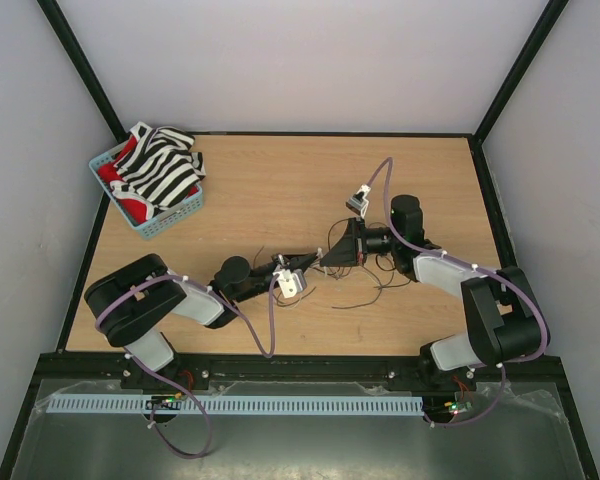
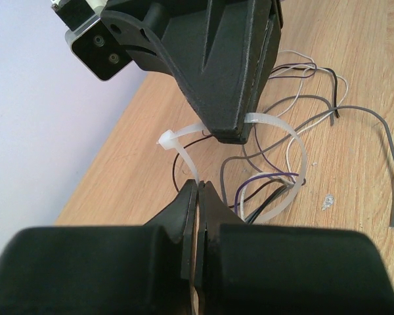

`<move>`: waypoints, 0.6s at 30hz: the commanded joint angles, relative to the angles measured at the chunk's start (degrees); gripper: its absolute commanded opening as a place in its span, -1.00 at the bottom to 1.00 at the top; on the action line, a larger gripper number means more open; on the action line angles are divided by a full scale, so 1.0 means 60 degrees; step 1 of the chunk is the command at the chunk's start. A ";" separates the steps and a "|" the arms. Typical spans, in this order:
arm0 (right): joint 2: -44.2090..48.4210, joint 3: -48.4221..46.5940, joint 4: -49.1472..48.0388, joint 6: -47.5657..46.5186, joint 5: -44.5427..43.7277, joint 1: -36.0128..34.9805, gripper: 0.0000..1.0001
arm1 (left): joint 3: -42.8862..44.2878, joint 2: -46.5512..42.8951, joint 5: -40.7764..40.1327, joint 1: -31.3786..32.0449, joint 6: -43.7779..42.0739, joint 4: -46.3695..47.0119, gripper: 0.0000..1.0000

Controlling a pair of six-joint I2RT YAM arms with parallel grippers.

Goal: Zip-tie the wires
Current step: Tie the cable at the center of the board.

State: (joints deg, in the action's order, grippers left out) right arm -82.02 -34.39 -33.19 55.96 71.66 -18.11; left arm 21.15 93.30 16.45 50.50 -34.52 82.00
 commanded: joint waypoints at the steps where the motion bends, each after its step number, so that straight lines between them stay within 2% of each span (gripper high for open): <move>1: 0.0076 -0.0250 -0.0152 0.0042 0.0148 0.0095 -1.00 | -0.0089 -0.0230 0.0049 0.0092 -0.0228 0.0470 -1.00; 18: -0.0568 -0.0557 -0.0153 -0.0010 0.0076 0.0087 -1.00 | -0.0097 -0.0342 -0.0058 0.0226 -0.0318 0.0470 -1.00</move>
State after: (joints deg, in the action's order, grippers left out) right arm -84.20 -35.38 -33.19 55.94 71.66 -17.96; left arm 21.15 93.27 15.99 51.24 -35.79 81.97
